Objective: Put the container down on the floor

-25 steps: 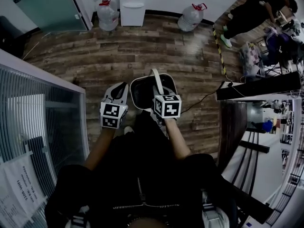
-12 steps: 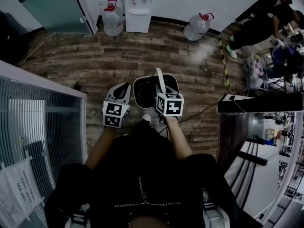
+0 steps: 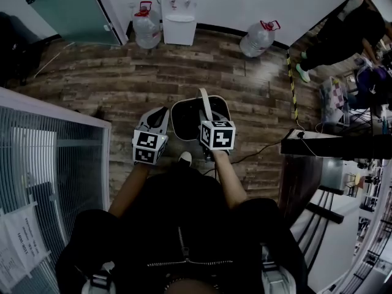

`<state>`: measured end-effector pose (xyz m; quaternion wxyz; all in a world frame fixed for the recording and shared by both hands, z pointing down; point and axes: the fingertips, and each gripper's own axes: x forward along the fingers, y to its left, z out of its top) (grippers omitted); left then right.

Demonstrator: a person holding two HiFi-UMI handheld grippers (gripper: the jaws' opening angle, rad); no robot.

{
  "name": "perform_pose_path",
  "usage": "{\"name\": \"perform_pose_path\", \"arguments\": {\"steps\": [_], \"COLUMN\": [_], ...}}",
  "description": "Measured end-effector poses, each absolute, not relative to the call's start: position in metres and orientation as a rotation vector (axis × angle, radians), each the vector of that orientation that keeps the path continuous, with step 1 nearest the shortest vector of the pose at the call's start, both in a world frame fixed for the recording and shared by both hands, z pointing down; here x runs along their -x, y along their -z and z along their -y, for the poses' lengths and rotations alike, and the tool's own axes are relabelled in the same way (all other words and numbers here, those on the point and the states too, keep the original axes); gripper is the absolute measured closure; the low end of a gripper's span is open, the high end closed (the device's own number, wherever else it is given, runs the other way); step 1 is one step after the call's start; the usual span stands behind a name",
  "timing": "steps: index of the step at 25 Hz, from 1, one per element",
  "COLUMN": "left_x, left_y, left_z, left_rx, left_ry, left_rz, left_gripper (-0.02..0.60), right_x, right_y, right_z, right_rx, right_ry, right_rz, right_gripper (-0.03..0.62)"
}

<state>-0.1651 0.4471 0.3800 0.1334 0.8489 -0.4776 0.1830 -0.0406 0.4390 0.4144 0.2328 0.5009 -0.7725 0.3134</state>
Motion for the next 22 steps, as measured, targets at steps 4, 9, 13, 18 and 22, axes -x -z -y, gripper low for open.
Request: {"name": "perform_pose_path", "arguments": {"steps": [4, 9, 13, 18, 22], "left_x": [0.155, 0.146, 0.140, 0.137, 0.142], "left_y": [-0.384, -0.385, -0.385, -0.382, -0.381], "left_z": [-0.441, -0.436, -0.425, -0.398, -0.366], "left_rx": [-2.456, -2.451, -2.449, -2.451, -2.457], "left_ry": [-0.564, -0.579, -0.564, -0.540, -0.518], "left_rz": [1.380, 1.376, 1.383, 1.378, 1.375], "left_gripper": [0.555, 0.555, 0.555, 0.555, 0.555], "right_x": [0.033, 0.023, 0.015, 0.013, 0.019], "right_y": [-0.423, -0.430, -0.435, -0.434, -0.433], "right_z": [-0.434, -0.430, -0.425, -0.404, -0.379], "right_rx": [-1.357, -1.350, -1.346, -1.362, -1.380], "right_ry": [-0.870, -0.894, -0.911, -0.933, -0.928], "right_rz": [2.116, 2.102, 2.090, 2.080, 2.086], "right_gripper": [0.580, 0.580, 0.580, 0.580, 0.580]}}
